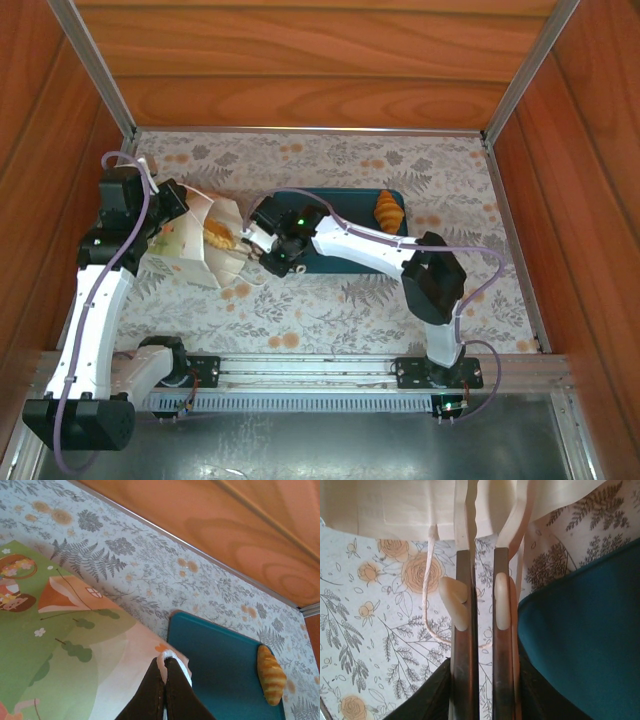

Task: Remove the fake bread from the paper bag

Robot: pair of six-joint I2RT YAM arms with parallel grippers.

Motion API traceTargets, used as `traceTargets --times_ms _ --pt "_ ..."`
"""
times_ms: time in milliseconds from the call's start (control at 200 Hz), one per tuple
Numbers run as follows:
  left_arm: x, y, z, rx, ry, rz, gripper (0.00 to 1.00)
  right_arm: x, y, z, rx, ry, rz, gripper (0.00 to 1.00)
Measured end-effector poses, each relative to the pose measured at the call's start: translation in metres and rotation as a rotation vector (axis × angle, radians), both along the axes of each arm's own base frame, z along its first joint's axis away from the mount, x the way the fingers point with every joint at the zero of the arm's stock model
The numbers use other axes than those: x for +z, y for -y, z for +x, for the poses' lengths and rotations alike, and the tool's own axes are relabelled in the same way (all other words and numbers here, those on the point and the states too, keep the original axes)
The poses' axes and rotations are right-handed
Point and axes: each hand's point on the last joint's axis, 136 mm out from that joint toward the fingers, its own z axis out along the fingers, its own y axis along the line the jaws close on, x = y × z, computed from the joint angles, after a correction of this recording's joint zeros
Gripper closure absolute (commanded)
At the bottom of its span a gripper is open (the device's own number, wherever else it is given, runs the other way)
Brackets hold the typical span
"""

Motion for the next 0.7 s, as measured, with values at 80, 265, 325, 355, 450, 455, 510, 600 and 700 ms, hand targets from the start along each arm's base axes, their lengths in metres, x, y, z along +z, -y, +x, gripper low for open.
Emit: traceTargets --times_ms 80,265,325,355,450,455,510,600,700 --pt "0.000 0.000 0.000 -0.002 -0.002 -0.001 1.00 -0.001 -0.002 0.001 0.001 -0.007 -0.013 0.62" --pt "0.001 0.001 0.000 -0.004 0.000 -0.003 1.00 0.002 -0.006 0.005 0.022 0.040 -0.028 0.55" --pt "0.001 0.001 0.000 -0.006 0.000 -0.003 1.00 0.002 -0.005 0.006 0.033 0.076 -0.045 0.54" --pt "0.001 0.001 0.000 -0.006 0.000 -0.004 1.00 0.002 -0.005 0.006 0.044 0.096 -0.055 0.53" --pt "0.001 0.002 0.000 -0.009 -0.001 -0.005 1.00 0.004 -0.009 0.009 0.076 0.179 -0.075 0.53" --pt "0.001 0.002 0.000 -0.009 -0.001 -0.005 1.00 0.004 -0.010 0.009 0.076 0.183 -0.076 0.53" --pt "0.001 0.002 0.000 -0.010 -0.001 -0.006 1.00 0.004 -0.013 0.012 0.094 0.239 -0.082 0.53" --pt "0.001 0.002 0.000 -0.011 -0.001 -0.007 1.00 0.000 -0.018 0.016 0.122 0.331 -0.097 0.53" --pt "0.001 0.002 0.000 -0.011 -0.001 -0.007 1.00 -0.011 -0.018 0.014 0.166 0.390 -0.121 0.53"
